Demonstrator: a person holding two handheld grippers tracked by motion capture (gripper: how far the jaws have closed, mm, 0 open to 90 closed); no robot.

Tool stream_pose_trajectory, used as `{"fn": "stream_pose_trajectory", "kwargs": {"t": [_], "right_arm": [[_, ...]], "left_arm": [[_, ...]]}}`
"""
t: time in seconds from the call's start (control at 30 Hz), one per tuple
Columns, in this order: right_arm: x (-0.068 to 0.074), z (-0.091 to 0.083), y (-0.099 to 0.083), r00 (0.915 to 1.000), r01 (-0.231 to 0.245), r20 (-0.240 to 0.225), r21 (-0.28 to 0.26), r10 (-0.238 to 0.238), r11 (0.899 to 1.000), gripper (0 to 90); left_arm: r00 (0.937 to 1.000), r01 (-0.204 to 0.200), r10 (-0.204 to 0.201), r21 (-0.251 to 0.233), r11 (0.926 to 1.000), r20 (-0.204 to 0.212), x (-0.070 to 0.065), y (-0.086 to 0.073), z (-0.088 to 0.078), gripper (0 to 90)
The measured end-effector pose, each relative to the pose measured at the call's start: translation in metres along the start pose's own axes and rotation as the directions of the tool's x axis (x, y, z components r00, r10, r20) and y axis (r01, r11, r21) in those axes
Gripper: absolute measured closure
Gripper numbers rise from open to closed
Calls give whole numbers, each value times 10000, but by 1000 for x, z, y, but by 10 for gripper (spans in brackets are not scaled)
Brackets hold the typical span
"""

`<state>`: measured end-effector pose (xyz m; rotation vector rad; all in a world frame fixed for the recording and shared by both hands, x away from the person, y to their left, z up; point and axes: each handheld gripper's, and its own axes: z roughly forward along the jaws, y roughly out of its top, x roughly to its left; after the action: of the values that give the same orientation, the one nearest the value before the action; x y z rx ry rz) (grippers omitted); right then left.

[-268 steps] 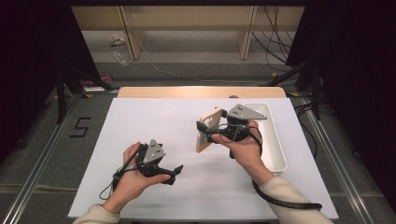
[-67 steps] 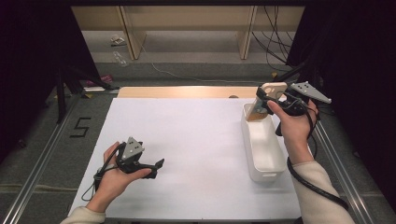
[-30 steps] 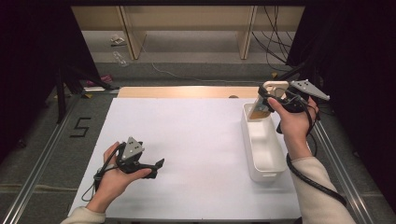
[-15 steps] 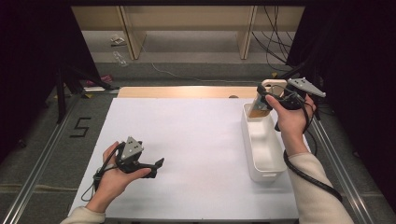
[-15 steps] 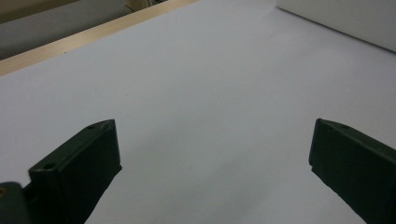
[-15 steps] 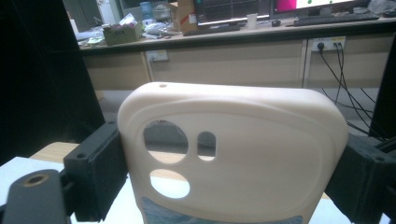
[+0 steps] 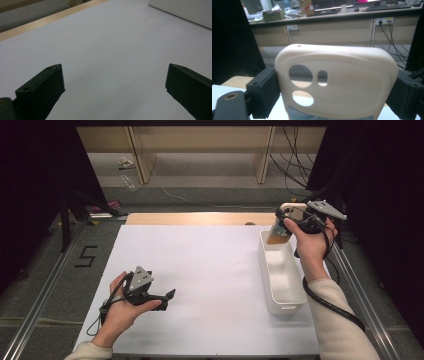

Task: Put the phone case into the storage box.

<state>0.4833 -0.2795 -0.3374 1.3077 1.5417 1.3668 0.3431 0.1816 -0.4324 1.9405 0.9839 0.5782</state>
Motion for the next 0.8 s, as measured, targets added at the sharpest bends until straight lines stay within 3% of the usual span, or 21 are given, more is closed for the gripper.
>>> {"fn": "stream_pose_trajectory", "kwargs": {"t": [0.8], "right_arm": [[-3, 15, -3, 9996, 44, 288, 430, -57, 9991, 125]], "left_arm": [[10000, -18, 18, -18, 10000, 2, 0, 0, 0, 14]]}}
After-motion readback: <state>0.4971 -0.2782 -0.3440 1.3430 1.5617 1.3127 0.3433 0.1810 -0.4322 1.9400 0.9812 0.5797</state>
